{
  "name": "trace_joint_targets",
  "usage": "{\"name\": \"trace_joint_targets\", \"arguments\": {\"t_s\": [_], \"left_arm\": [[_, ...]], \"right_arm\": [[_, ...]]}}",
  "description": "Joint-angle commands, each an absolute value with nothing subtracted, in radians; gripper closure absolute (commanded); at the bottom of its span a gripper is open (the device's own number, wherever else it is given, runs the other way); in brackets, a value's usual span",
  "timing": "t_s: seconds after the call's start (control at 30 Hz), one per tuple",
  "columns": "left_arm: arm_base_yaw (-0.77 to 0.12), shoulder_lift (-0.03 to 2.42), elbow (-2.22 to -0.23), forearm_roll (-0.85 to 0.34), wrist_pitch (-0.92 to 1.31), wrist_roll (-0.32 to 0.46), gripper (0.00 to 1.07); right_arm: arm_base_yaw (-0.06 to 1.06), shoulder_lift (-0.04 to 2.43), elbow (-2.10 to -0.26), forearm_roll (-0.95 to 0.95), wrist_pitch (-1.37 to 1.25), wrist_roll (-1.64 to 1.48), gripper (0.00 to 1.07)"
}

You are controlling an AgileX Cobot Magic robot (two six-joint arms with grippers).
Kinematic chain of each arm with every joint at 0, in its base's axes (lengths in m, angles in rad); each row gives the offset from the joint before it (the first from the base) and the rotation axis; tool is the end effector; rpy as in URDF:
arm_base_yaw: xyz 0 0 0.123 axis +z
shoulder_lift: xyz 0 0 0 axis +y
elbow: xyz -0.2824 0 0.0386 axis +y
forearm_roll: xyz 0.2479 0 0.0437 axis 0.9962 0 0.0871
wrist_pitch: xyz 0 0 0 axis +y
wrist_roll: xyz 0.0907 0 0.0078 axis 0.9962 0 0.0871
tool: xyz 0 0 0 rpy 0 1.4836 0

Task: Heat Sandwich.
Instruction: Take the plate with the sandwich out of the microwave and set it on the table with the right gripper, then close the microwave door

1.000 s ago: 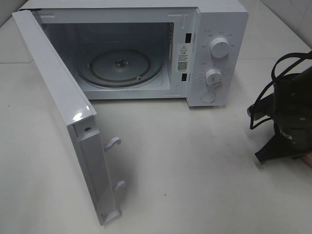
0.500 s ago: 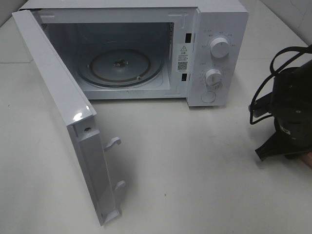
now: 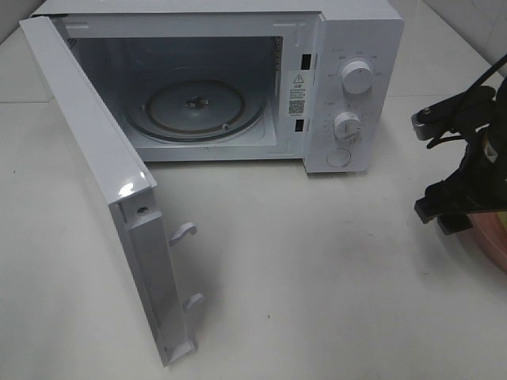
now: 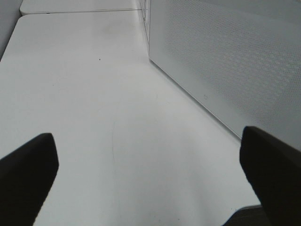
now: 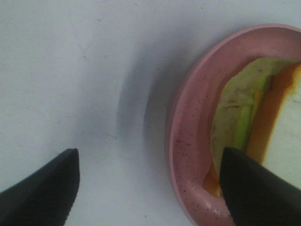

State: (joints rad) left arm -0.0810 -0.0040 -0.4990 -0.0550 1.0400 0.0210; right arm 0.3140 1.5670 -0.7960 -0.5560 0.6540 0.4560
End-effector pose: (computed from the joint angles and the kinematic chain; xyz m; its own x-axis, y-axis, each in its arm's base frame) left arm -0.0049 -0.0039 0.2787 -0.4336 0.0283 -0.9007 0.1204 0.9924 -0.0268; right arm 0.2677 0.0561 0.1820 -0.9054 -0.2962 -0.3043 -0.2013 0.9303 -0.3065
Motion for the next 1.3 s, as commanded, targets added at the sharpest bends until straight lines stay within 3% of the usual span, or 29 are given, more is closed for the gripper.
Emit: {"name": "trace_joint_targets", "arguments": {"t_s": [0.03, 0.7, 1.3], "left_arm": [[-0.077, -0.027, -0.496, -0.055, 1.037, 0.016, 0.03], [-0.077, -0.027, -0.496, -0.055, 1.037, 0.016, 0.03], [-0.077, -0.027, -0.496, -0.055, 1.037, 0.016, 0.03]], "right_arm": [[0.316, 1.487, -0.796, -0.45, 0.679, 0.365, 0.3], [0.316, 1.08, -0.796, -0.105, 0.853, 0.089, 0.31], [0.316, 0.685, -0.784, -0.069, 1.057, 0.036, 0.31]]}}
